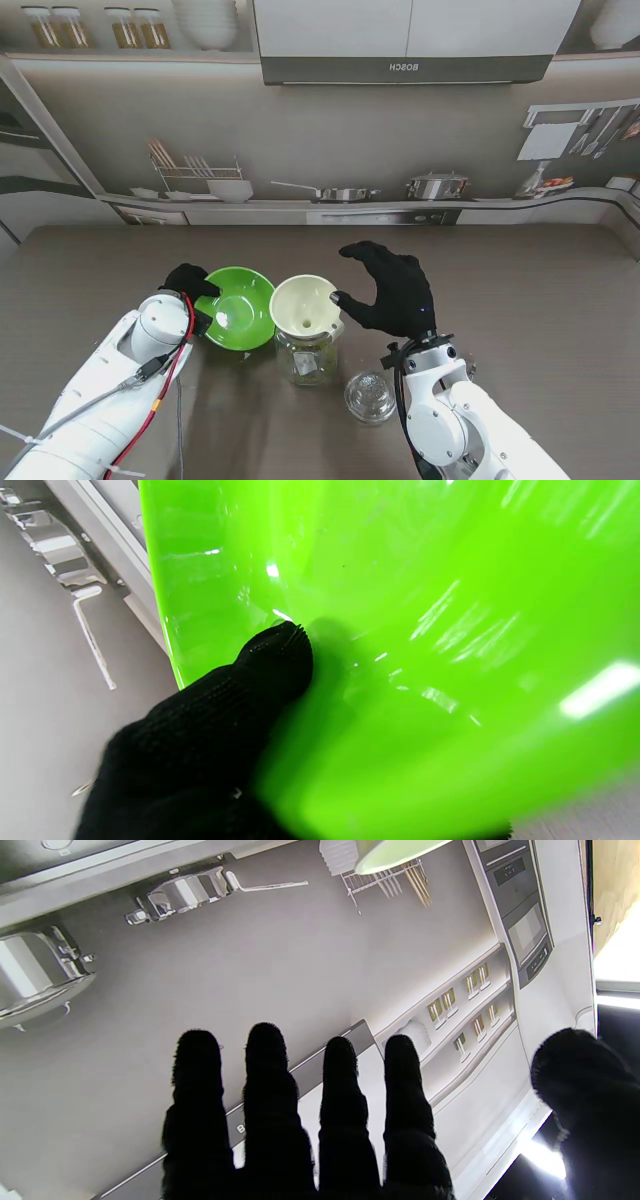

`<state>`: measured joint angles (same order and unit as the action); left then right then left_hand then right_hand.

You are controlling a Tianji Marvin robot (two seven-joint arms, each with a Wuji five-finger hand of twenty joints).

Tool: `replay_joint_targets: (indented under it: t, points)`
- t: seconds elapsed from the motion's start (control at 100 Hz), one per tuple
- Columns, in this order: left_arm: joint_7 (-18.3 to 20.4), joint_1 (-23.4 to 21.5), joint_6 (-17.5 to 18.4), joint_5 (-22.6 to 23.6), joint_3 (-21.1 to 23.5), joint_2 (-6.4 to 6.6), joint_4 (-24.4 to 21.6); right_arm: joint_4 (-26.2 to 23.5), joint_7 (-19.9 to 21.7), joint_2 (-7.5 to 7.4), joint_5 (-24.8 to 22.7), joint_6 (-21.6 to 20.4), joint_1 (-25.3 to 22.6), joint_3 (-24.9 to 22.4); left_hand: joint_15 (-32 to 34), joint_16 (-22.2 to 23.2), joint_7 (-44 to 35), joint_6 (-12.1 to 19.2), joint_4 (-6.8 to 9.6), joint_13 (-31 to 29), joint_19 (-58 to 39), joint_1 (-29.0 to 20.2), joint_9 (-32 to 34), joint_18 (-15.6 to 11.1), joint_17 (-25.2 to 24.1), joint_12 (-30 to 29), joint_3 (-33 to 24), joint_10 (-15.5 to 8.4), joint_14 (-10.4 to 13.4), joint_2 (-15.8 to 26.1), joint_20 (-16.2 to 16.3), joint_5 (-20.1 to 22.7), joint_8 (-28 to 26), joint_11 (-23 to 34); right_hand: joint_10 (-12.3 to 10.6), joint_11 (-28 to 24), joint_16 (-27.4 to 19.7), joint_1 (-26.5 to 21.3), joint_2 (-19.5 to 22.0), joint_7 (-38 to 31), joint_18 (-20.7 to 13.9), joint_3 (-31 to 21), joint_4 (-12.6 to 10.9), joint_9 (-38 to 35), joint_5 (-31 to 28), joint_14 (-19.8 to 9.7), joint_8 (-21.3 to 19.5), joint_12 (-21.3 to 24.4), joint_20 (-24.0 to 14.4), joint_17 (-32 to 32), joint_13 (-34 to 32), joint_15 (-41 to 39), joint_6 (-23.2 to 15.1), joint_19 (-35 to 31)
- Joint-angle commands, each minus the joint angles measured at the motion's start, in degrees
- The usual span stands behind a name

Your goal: Pour mung beans into a glass jar with a funnel

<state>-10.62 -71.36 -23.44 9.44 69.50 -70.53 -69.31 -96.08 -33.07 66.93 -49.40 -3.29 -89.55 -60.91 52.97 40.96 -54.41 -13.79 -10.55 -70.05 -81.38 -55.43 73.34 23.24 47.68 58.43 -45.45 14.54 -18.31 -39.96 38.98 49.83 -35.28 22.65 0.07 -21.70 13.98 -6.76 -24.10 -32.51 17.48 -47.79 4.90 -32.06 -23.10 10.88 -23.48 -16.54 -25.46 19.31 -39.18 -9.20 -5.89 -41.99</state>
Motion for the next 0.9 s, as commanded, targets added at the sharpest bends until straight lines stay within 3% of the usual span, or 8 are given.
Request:
replay_joint_targets:
  t: [0.0, 0.4, 0.65, 0.89]
  points:
    - [1.16, 0.25, -0.50, -0.37, -0.23, -0.61, 0.43, -0.16, 0.82, 0.11, 0.00, -0.12, -0.19, 0.04, 0.08, 1.05, -2.84, 3.78, 0.97, -1.41, -1.79, -5.70, 0.68, -0.58, -1.50, 0.62, -2.97, 1.78, -2.32, 2.95, 1.08, 2.66, -1.57, -0.15, 0.20, -0.48, -0.78, 2.09, 1.22, -0.38, 0.76, -0.58, -1.74, 1.87, 1.43, -0.33, 1.32, 0.85, 0.14, -0.68, 0.38, 0.23, 0.14, -0.86]
    - [1.65, 0.51, -1.44, -0.04, -0.95, -0.59, 1.83, -0.25, 1.22, 0.08, 0.26, -0.40, -0.33, -0.07, -3.24, 2.92, -1.58, 2.30, 1.81, 2.52, -0.11, -6.47, -2.23, 0.00, -7.07, 1.25, -1.85, 2.95, -3.89, 5.26, 1.13, 1.47, -0.19, -2.30, 0.36, -0.45, -0.68, 2.11, 1.32, -0.33, 0.74, -0.65, -1.74, 1.85, 1.38, -0.48, 1.35, 0.88, 0.15, -0.72, 0.01, 0.01, 0.12, -0.87]
    - [3.23, 0.30, -2.72, 1.52, -1.34, 0.04, 1.38, -0.29, 1.43, 0.11, 0.58, -0.58, -0.37, -0.11, -7.51, 3.29, 8.15, 0.51, 2.22, 10.78, 4.67, -6.47, -6.19, 0.44, -15.26, 0.88, -0.57, 3.97, -5.18, 6.03, 0.77, 0.18, 4.16, -6.54, 0.53, -0.56, -0.58, 2.12, 1.39, -0.37, 0.72, -0.67, -1.74, 1.80, 1.27, -0.50, 1.31, 0.84, 0.14, -0.70, -0.16, -0.11, 0.08, -0.91]
    - [5.50, 0.36, -2.73, 3.54, -1.83, 0.97, 1.44, -0.28, 1.52, 0.15, 0.85, -0.66, -0.36, -0.11, -17.37, -2.37, 18.08, -0.24, 2.13, 17.72, 15.16, -5.53, -10.76, 0.03, -23.49, -7.17, 0.39, 4.02, -4.57, 5.41, -4.85, -0.58, 6.05, -9.83, 0.58, -0.60, -0.49, 2.10, 1.41, -0.39, 0.72, -0.73, -1.75, 1.79, 1.32, -0.52, 1.28, 0.83, 0.15, -0.69, -0.35, -0.21, 0.33, -0.93]
